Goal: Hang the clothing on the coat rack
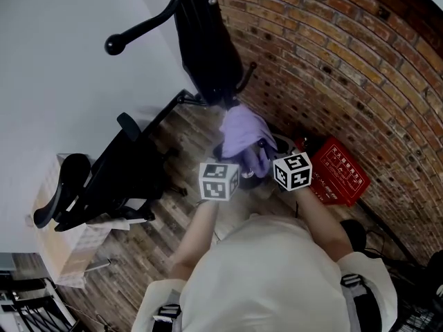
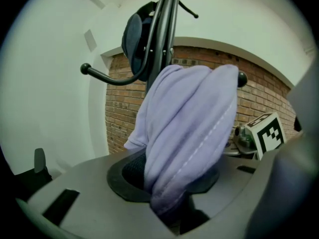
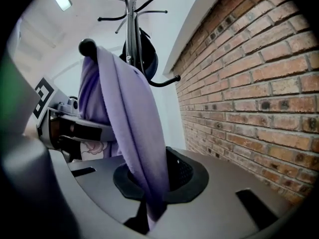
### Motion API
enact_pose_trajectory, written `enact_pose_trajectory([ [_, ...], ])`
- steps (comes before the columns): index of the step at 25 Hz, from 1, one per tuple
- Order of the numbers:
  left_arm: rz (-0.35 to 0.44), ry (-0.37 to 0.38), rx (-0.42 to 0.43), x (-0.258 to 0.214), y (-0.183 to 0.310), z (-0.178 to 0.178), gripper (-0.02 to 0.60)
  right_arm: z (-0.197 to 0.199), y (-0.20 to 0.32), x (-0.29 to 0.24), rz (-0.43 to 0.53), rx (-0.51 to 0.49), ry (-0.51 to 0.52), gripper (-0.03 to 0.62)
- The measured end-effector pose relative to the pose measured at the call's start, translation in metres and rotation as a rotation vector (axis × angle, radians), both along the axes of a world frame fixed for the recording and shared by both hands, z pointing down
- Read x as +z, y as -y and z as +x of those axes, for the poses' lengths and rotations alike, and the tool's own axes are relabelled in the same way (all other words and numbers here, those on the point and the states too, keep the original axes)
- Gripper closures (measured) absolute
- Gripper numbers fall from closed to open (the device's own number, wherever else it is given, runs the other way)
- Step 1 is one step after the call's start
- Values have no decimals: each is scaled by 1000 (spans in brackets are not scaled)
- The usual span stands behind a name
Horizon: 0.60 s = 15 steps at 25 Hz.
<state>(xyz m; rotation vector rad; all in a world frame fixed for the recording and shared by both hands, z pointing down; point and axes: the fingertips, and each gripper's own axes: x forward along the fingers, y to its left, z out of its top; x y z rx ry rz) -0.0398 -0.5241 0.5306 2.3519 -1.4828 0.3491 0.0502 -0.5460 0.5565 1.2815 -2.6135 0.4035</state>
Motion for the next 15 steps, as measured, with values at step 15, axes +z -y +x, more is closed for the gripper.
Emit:
enact_pose_trajectory([
  [15, -8, -34, 22, 4, -12, 14, 428, -29, -29, 7, -29, -39, 53, 574],
])
